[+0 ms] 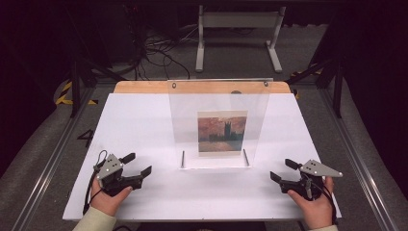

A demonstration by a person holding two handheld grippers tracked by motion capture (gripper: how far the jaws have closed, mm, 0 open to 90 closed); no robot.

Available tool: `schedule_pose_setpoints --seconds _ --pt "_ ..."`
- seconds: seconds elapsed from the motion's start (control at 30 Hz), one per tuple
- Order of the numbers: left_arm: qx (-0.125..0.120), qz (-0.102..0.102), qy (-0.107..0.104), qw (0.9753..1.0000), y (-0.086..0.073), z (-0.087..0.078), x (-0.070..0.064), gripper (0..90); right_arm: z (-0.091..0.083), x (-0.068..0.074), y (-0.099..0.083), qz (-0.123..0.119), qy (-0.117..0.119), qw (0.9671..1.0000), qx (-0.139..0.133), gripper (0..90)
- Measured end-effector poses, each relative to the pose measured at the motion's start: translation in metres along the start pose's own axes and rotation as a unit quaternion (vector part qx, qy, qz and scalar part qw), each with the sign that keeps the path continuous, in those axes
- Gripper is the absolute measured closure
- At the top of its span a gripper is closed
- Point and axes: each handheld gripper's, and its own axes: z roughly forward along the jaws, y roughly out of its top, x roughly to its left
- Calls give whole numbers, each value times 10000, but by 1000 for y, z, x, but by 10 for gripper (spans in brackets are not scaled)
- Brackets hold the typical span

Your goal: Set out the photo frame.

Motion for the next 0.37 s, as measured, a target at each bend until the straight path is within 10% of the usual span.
schedule_pose_setpoints --seconds 0.37 --pt "44 -5 33 10000 0 1 -1 165 1 0 0 1 2 10000 46 200"
